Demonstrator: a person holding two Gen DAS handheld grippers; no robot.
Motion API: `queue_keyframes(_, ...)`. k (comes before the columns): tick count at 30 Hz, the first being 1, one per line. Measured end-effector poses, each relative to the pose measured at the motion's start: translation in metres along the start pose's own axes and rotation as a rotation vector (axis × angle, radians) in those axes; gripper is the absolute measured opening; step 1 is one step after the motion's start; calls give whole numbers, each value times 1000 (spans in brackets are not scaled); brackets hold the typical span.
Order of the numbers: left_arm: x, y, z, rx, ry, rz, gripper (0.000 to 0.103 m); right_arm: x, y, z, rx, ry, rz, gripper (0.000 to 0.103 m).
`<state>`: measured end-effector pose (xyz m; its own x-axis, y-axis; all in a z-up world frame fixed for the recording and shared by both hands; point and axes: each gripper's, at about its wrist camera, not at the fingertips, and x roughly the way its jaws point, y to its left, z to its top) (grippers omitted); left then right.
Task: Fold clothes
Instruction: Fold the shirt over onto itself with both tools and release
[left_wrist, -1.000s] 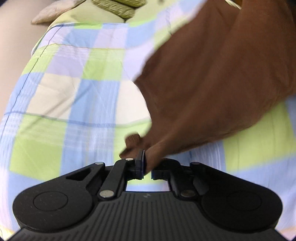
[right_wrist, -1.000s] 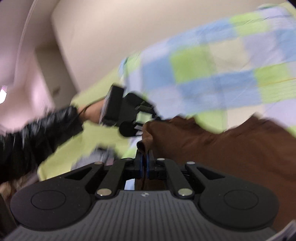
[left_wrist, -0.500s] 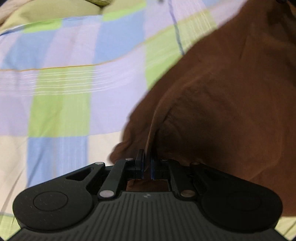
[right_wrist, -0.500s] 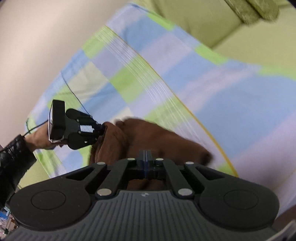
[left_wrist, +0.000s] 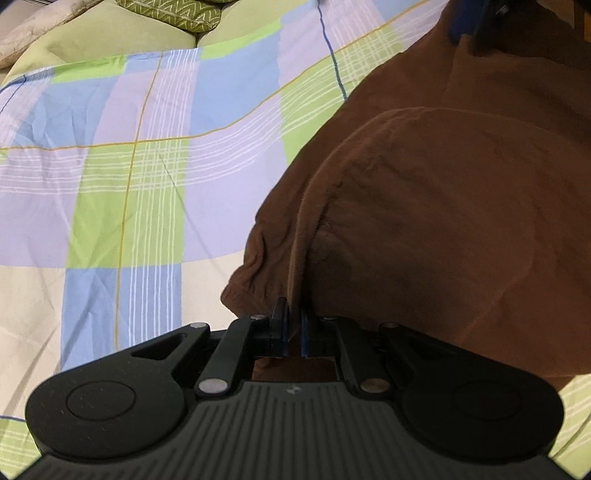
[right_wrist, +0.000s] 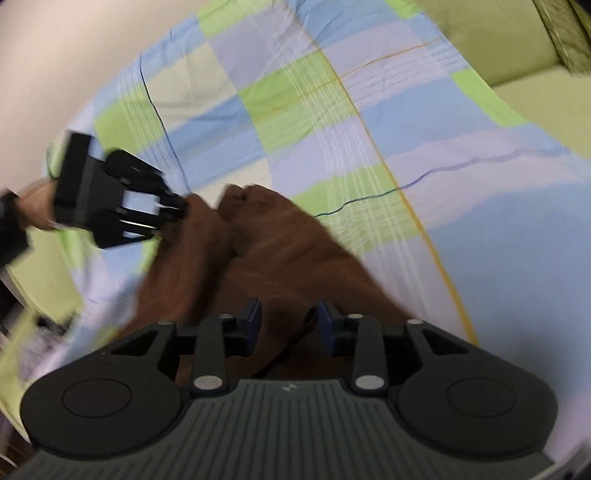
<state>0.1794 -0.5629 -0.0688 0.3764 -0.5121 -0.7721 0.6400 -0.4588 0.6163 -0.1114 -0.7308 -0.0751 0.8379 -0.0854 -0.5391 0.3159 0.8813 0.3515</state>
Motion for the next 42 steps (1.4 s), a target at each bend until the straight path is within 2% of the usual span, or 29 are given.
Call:
queue_keyframes(2,4,1,2,-4,-3,2,6,2,-2,0,20,18,23,35)
queue_keyframes(3,6,2,4,-7,-4,3,6,3,-3,0,29,26,34,32)
queue_keyframes(4,9,3,5,-9,-6,5,6,4,-5,0,39,35,46,10)
queue_keyframes(5,11,4,6,-11,-7,6,6,5,-6,-1,49,44,57,2)
queue_keyframes(7,3,5,9,-33,-8,15,6,3,-8,-1,75,43,75,2)
queue_keyframes(8,-16,3,15,-43,-8,18,6,-9,-7,-2,98,11,78,2)
queue_keyframes(12,-44,21,36,-101,-49,41,6,-67,1,1,148,-117,89,2)
queue_keyframes(15,-42,41,56,-175,-84,6,6,-110,9,9,142,-230,38,2)
queue_keyframes(16,-30,41,62,-174,-67,-4,6,-118,10,11,139,-257,11,1)
queue_keyframes(18,-3,40,76,-161,-20,-23,8,-111,3,10,147,-236,-38,1)
queue_keyframes(21,28,32,85,-150,32,-26,18,-88,-9,5,155,-169,-116,2)
queue_keyframes(23,45,25,88,-148,51,-12,32,-69,-15,-2,134,-114,-180,2)
queue_keyframes(25,47,21,84,-166,37,25,42,-55,-20,-10,123,-71,-232,1)
queue_keyframes(26,45,24,80,-190,25,24,44,-54,-23,-14,130,-74,-241,1)
queue_keyframes(30,23,39,54,-313,-22,15,50,-62,-22,-20,128,-107,-265,0)
queue_keyframes(32,4,45,35,-370,-33,34,55,-72,-16,-20,141,-146,-266,0)
queue_keyframes(36,-33,40,-1,-471,-31,89,56,-86,-13,-21,139,-152,-273,0)
queue_keyframes(39,-64,20,-22,-538,-34,102,56,-81,-20,-24,136,-120,-298,0)
queue_keyframes(42,-89,-5,-33,-584,-43,107,56,-84,-15,-23,114,-124,-321,0)
